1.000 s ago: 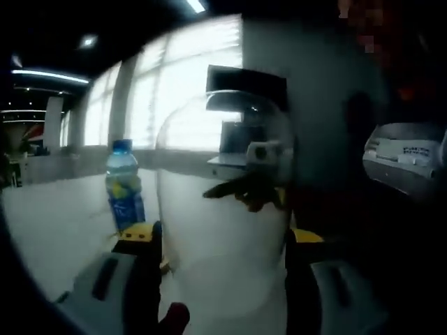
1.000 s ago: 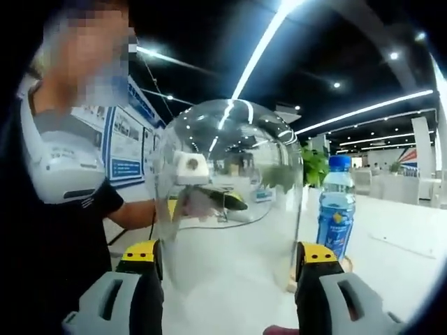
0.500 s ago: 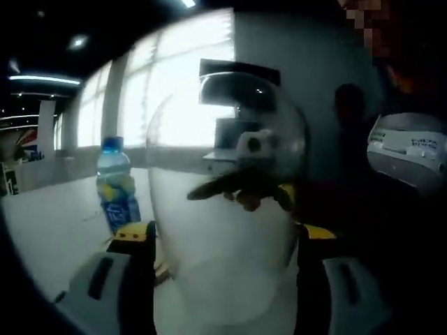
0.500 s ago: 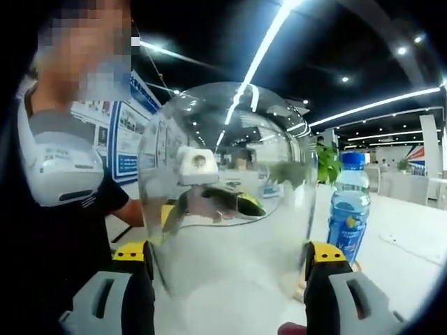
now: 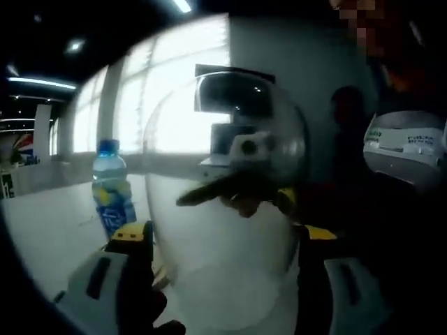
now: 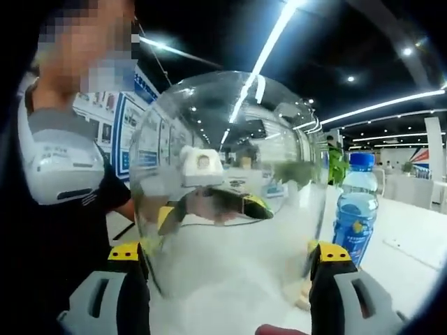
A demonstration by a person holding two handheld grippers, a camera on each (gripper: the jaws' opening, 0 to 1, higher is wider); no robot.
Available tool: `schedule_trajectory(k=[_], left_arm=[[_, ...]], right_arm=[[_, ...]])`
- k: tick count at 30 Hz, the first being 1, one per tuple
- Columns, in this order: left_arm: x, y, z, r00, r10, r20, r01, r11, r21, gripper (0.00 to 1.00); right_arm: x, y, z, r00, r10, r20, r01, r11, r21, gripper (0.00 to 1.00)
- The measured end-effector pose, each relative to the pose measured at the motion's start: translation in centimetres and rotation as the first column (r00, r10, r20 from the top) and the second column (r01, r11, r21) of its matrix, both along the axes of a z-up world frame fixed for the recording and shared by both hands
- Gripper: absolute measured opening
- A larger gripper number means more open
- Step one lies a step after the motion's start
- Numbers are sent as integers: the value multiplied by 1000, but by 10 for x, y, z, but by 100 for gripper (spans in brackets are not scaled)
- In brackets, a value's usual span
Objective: Open the cover put in the Mizone put the cover back on
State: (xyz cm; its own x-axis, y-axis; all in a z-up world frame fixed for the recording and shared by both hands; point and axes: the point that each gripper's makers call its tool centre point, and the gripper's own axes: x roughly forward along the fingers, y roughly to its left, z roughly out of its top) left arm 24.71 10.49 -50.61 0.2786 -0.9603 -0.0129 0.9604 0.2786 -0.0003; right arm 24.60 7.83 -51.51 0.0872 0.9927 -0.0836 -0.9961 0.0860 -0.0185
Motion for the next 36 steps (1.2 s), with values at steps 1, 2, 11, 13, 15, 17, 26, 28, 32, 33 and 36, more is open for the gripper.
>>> schedule_trajectory(k=[1,2,11,13,15,17,26,28,32,33,36], left_arm=[[0,1,-1,1000,-1,5,1,1000,-5,73],[0,1,-1,1000,-1,12,1,1000,-18,72],[0,-1,2,1000,0,15,0,1000,-18,70],[0,-2,1,1000,4,12,-3,1000,-16,70],[0,-1,2,1000,6,11,-6,1000,-19,70],[0,-1,2,1000,9,11,-9,1000,-23,69],[-1,-1,10,999,19,-29,-20,998,-51,69],[-3,-2,13,1000,18,-14,-19,999,-48,69],[-6,-5,20,1000,19,-1,-19,999,-33,69],[-7,-5,21,1000,20,0,-20,999,-31,69],[-8,-7,28,1000,22,7,-22,1000,-18,69]], right_arm=[[0,0,0,1000,1,1,-1,1000,-3,89],[0,0,0,1000,1,1,-1,1000,-6,89],[-1,0,1,1000,10,0,-10,1000,25,90],[0,0,1,1000,10,-3,-10,999,35,90],[-1,0,2,1000,9,-4,-8,999,39,90],[-1,0,2,1000,7,-7,-7,999,35,89],[-1,-2,11,998,11,-58,-8,998,59,89],[-4,-1,14,999,10,-45,-8,998,60,89],[-7,-2,22,1000,9,-25,-7,998,58,89],[-7,-2,25,1000,9,-19,-8,998,55,89],[-9,-1,32,1000,8,-5,-8,999,49,90]])
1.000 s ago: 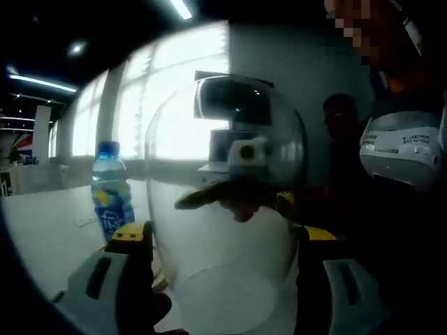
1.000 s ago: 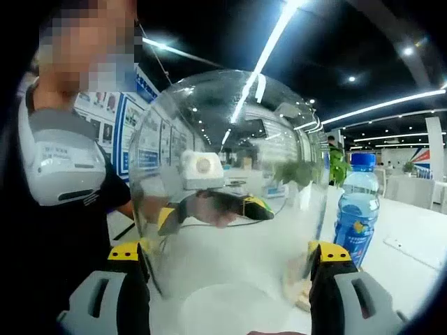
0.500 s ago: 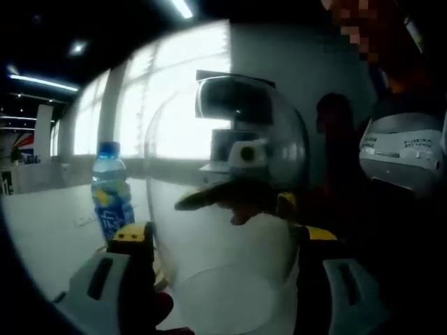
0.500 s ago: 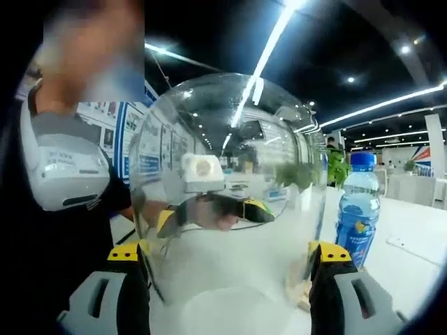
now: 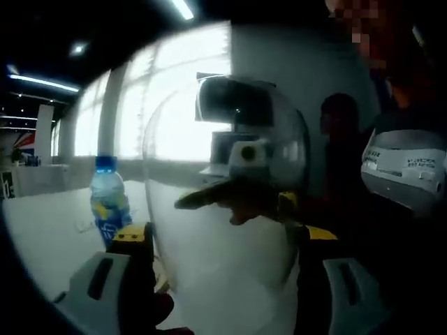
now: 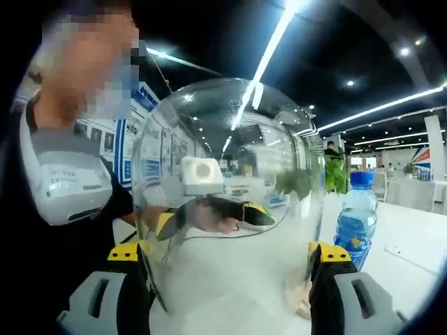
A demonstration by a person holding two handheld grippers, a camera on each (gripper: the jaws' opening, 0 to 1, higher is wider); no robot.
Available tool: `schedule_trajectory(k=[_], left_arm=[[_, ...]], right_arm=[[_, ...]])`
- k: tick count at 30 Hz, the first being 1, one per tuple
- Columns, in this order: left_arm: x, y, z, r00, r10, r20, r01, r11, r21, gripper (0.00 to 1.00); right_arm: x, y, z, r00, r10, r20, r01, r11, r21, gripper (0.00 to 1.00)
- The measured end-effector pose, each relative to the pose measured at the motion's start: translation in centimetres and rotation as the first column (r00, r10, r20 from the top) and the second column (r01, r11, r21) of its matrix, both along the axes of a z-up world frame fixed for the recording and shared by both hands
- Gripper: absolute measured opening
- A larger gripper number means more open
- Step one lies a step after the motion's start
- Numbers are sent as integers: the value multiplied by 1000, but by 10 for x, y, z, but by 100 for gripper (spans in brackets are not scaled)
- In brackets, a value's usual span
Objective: Open the cover put in the Mizone put the cover back on
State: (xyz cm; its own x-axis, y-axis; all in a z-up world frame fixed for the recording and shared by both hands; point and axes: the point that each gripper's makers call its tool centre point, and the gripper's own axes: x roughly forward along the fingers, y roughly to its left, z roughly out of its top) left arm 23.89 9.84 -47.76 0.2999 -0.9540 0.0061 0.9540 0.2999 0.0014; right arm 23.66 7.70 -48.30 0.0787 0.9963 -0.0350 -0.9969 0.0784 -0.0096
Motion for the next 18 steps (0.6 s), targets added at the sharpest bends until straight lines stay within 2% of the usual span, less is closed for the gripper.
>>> schedule_trajectory(k=[10,18], left_arm=[[-4,-2,28,1000,17,10,-17,1000,7,70],[-7,-1,56,999,40,13,-41,999,19,70]], right_arm=[[-2,0,25,1000,12,14,-12,1000,23,90],[-5,3,56,999,33,15,-34,998,45,90]])
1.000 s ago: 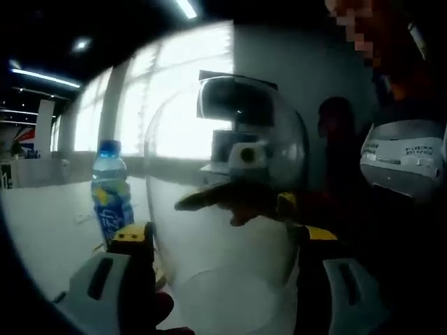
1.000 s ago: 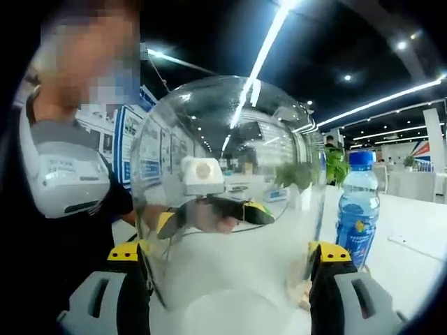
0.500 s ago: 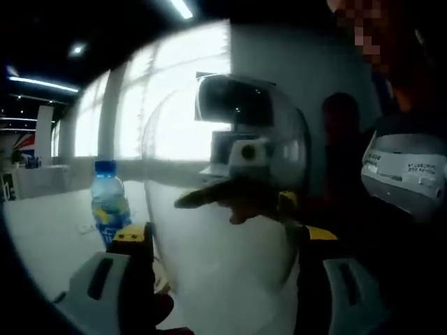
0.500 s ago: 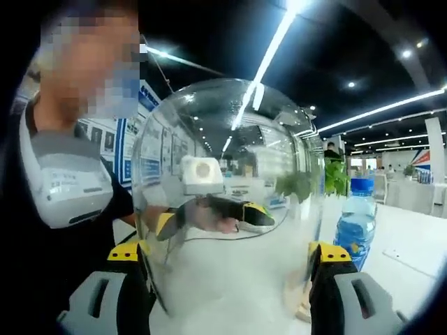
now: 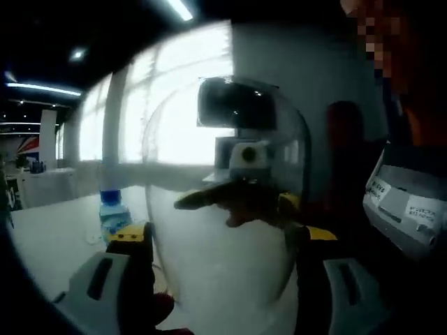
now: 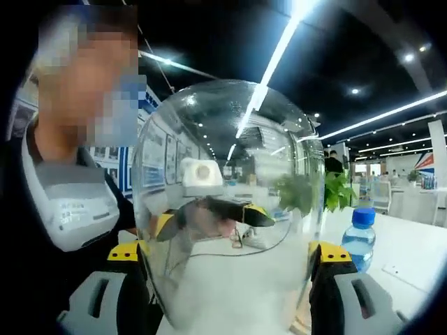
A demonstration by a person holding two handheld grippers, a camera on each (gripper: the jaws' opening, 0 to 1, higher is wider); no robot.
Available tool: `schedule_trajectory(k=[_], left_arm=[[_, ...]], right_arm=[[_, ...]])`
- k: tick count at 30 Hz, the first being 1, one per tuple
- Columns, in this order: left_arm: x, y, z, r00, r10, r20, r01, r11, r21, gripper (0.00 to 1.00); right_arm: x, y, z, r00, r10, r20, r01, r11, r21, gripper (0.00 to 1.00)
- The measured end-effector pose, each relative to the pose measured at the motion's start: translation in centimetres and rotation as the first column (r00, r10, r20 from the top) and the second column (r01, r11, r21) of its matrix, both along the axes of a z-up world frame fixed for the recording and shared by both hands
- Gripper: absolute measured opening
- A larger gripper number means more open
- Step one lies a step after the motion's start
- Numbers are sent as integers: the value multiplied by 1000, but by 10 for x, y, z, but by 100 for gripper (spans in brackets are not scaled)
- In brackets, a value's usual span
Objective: Open the cover put in the Mizone put the cover back on
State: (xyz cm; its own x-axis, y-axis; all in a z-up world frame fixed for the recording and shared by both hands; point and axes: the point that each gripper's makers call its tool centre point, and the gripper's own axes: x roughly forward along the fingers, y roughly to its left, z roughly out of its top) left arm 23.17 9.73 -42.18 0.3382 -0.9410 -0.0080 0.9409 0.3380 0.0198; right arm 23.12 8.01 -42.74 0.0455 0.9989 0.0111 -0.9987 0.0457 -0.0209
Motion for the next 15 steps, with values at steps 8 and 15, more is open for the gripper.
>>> schedule_trajectory(k=[8,15], left_arm=[[0,2,30,999,30,22,-31,997,66,70],[6,4,62,997,42,62,-46,997,62,71]], right_arm=[[2,4,36,998,13,62,-11,999,-45,90],[8,6,68,994,12,112,-6,999,-54,90]])
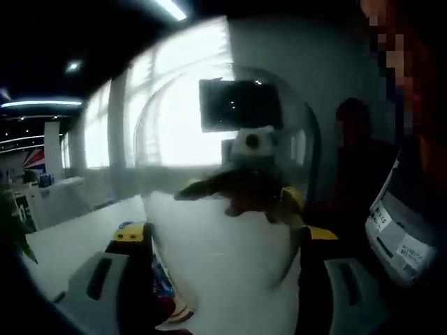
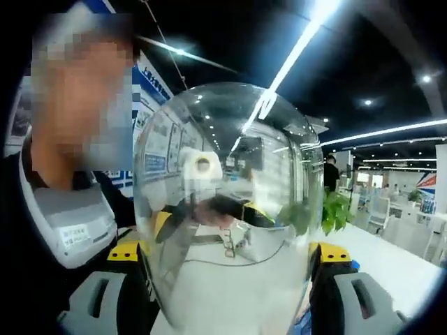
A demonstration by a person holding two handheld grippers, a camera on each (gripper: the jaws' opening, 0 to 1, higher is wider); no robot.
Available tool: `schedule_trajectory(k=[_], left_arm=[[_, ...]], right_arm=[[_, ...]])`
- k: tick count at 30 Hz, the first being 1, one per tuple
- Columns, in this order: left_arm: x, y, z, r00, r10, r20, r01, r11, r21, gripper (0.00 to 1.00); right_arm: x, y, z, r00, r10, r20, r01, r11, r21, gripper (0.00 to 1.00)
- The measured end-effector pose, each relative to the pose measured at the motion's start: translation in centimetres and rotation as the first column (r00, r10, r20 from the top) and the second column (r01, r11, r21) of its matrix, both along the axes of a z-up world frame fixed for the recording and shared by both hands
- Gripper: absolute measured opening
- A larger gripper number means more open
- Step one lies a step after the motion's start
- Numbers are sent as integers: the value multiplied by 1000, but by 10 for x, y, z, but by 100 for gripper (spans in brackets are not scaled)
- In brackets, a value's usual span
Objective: Open the cover put in the Mizone put the cover back on
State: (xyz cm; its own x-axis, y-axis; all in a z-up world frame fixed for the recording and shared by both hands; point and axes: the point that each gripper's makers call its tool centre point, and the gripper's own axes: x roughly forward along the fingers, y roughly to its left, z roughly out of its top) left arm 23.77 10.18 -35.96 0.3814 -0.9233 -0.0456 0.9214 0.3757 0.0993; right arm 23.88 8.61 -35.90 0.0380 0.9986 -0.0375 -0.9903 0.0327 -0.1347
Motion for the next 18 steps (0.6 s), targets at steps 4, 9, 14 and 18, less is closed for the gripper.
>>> schedule_trajectory(k=[4,9,14,18], left_arm=[[4,0,23,1000,4,27,-4,1000,-6,71],[19,2,55,998,-4,68,6,1000,-26,71],[37,4,77,995,-13,102,16,1000,-27,71],[52,6,85,991,-22,130,25,1000,-18,70]], right_arm=[[6,-1,23,1000,9,13,-9,1000,30,90],[20,-1,52,1000,9,28,-11,997,82,90],[39,2,74,999,2,52,-7,995,104,90],[52,4,82,996,-11,86,3,996,89,90]])
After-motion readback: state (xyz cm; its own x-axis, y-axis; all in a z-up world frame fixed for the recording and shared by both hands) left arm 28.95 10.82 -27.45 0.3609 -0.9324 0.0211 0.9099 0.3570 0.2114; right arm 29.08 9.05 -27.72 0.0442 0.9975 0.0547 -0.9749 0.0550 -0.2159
